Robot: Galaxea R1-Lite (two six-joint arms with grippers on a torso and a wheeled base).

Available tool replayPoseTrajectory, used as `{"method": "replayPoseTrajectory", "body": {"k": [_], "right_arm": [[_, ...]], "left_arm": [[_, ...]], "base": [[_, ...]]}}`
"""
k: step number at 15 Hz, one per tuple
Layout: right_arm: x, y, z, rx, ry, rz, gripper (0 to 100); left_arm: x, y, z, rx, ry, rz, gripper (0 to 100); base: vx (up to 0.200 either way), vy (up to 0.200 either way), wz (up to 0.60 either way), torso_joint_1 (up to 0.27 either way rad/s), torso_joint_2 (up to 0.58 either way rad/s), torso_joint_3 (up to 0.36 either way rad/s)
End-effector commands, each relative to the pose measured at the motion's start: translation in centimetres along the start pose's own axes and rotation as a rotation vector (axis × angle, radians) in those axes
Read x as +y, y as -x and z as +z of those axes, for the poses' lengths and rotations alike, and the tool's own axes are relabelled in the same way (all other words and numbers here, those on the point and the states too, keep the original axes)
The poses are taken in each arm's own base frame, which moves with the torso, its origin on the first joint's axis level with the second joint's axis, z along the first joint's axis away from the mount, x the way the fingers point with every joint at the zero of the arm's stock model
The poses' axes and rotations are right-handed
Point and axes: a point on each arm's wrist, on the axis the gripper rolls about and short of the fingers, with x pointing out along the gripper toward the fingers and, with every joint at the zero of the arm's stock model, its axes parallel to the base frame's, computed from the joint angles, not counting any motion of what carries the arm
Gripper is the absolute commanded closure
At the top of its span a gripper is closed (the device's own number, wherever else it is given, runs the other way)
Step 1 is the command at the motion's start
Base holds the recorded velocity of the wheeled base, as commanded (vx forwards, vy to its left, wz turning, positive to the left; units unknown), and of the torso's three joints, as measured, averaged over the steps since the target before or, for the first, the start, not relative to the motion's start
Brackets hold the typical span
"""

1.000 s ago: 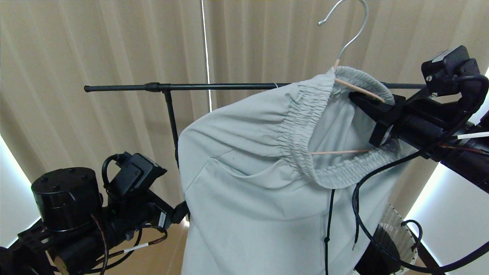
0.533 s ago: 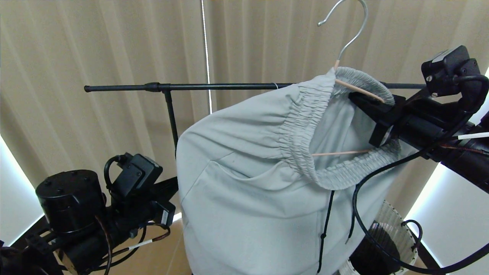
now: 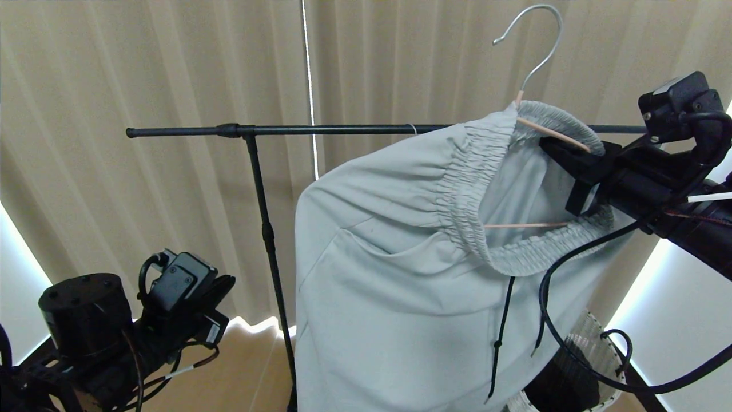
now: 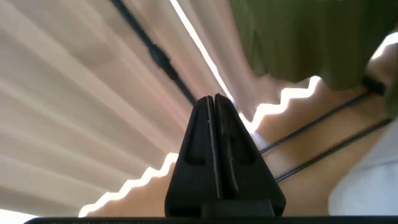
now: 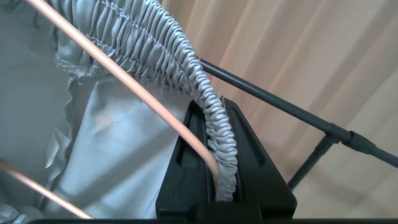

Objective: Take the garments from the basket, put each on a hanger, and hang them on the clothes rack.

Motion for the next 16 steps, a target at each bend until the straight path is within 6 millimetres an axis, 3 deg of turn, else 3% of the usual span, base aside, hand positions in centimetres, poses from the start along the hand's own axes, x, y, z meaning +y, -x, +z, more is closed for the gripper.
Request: {"method": "replayPoseTrajectory", "body": {"k": [1, 5, 7, 10, 16], "right_arm": [[-0.6, 0.0, -0.4, 0.015, 0.004, -0.023, 100], [-2.1, 0.4, -1.1, 0.078, 0.008, -0.071, 100], [-3.2, 1.6, -1.2, 0.151, 0.01, -0.108, 100], [-4.4, 4.1, -0.9, 0.267, 0.0, -0.151, 100], [-6.9, 9.0, -0.5, 0.546, 0.074, -0.4, 100]], "left_arm": [[-0.2, -0.5, -1.2, 0.039, 0.005, -0.003, 100], [-0.1, 0.0, -0.6, -0.013, 0.009, -0.003, 100], [0.0, 1.0, 0.2, -0.082, 0.015, -0.06, 100], [0.3, 1.9, 1.8, -0.171, 0.062, -0.069, 100], [0.2, 3.8, 4.3, -0.296, 0.141, -0.09, 100]], "base": [[0.0, 0.0, 0.0, 0.0, 0.0, 0.0], [0.0, 0.0, 0.0, 0.0, 0.0, 0.0], [0.0, 0.0, 0.0, 0.0, 0.0, 0.0], [0.0, 0.0, 0.0, 0.0, 0.0, 0.0], [0.0, 0.0, 0.0, 0.0, 0.0, 0.0]]}}
